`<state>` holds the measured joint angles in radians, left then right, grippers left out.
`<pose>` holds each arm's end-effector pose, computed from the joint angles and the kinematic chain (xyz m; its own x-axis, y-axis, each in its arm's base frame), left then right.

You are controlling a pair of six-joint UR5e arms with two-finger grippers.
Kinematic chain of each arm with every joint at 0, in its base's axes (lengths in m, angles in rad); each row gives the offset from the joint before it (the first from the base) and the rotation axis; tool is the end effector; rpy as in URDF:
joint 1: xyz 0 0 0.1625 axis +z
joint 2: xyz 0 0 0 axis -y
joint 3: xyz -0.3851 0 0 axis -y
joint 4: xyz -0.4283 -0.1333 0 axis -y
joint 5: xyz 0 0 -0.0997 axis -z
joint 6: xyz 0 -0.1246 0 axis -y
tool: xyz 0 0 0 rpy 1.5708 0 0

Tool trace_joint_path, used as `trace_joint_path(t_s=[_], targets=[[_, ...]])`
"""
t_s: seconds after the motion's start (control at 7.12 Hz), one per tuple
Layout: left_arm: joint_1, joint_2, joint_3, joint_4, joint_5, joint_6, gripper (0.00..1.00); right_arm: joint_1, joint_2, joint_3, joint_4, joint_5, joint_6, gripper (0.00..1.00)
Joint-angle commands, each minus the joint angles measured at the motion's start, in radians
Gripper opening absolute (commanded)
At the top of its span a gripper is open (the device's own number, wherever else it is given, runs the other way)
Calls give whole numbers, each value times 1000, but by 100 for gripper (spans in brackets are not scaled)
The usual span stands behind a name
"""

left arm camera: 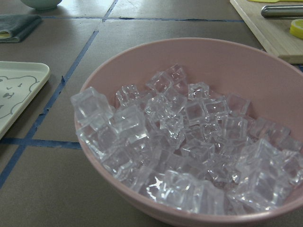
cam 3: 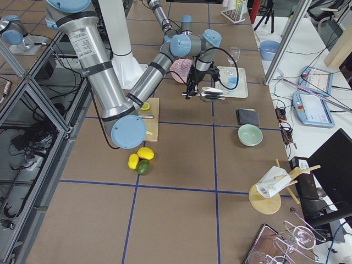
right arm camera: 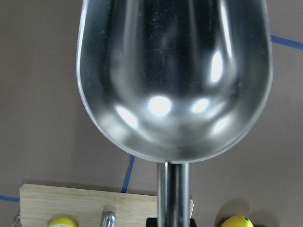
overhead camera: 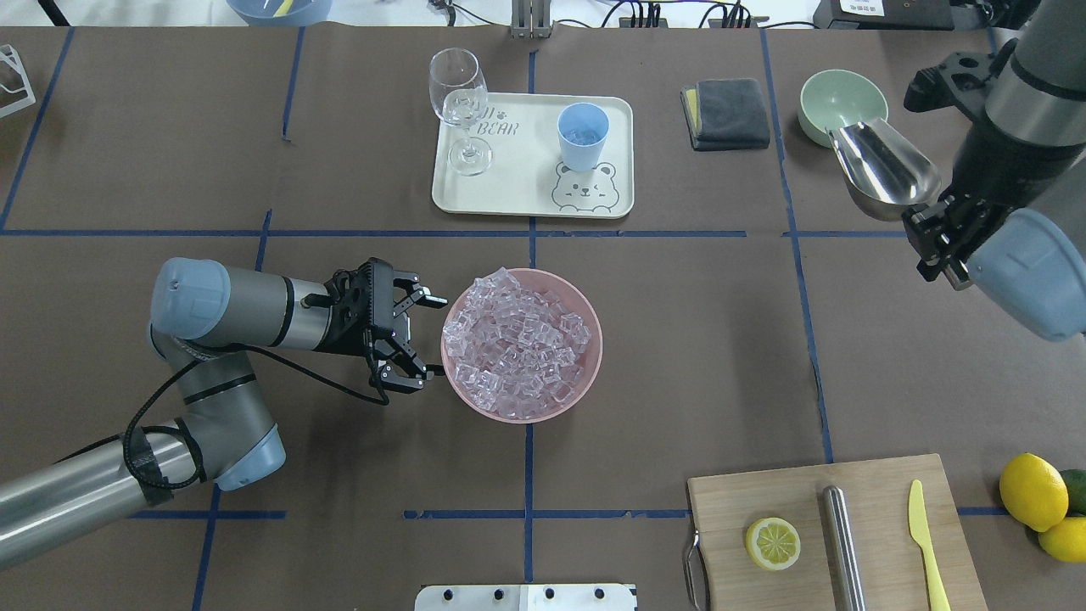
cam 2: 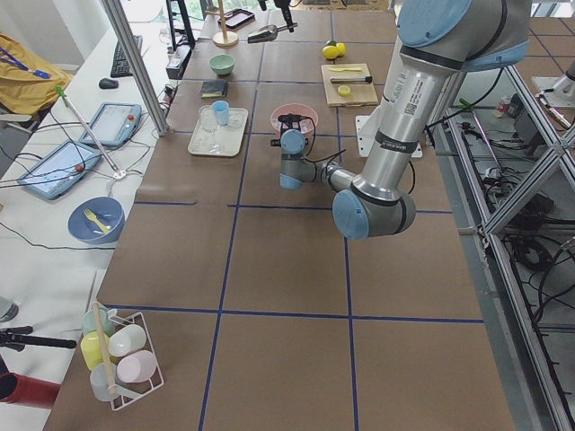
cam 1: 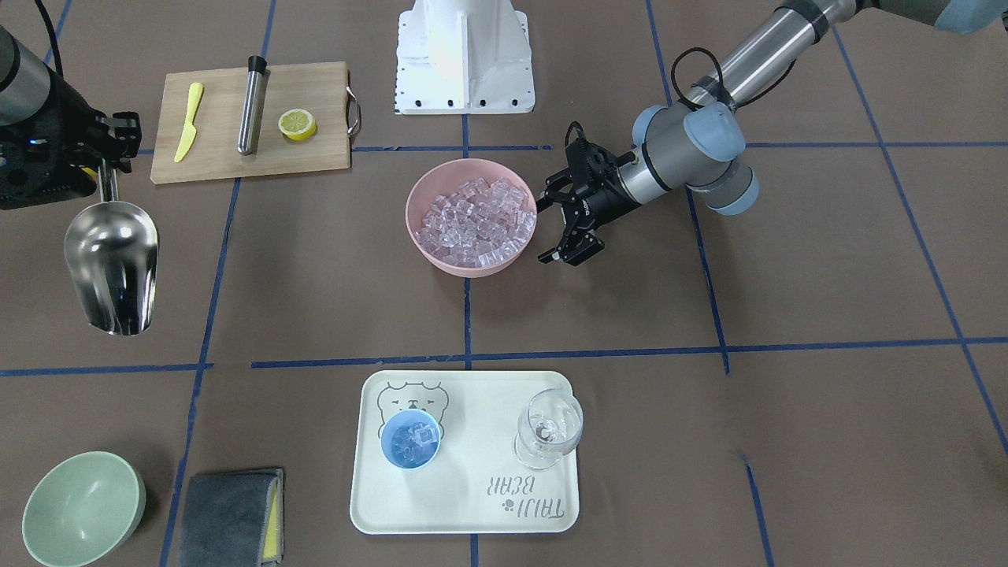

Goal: Put ice in cup with scoop
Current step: 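Carry the empty scoop back to its spot beside the wooden board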

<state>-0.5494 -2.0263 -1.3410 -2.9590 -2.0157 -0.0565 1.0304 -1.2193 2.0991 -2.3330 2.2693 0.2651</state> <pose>0.5510 -0.4308 0.3080 0.1024 0.9940 -0.0379 0.0426 0.0337 0.9985 -0.2197 -0.4696 0.2771 0.7301 -0.2195 0.6471 0.3312 0.9420 -0.0541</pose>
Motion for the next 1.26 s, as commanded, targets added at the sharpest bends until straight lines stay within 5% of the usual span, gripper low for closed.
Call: trace_joint_path(t_s=[0.0,0.56,1.12], targets=[[2,0,2,0,0,1,100,-42,-186,13,246,-23,40,0],[2,0,2,2,0,1,100,-148,-402,-19,590,-28,375,0],[5,0,3,2,0,1,100,-288,-410,-86,661,-75,511,0]])
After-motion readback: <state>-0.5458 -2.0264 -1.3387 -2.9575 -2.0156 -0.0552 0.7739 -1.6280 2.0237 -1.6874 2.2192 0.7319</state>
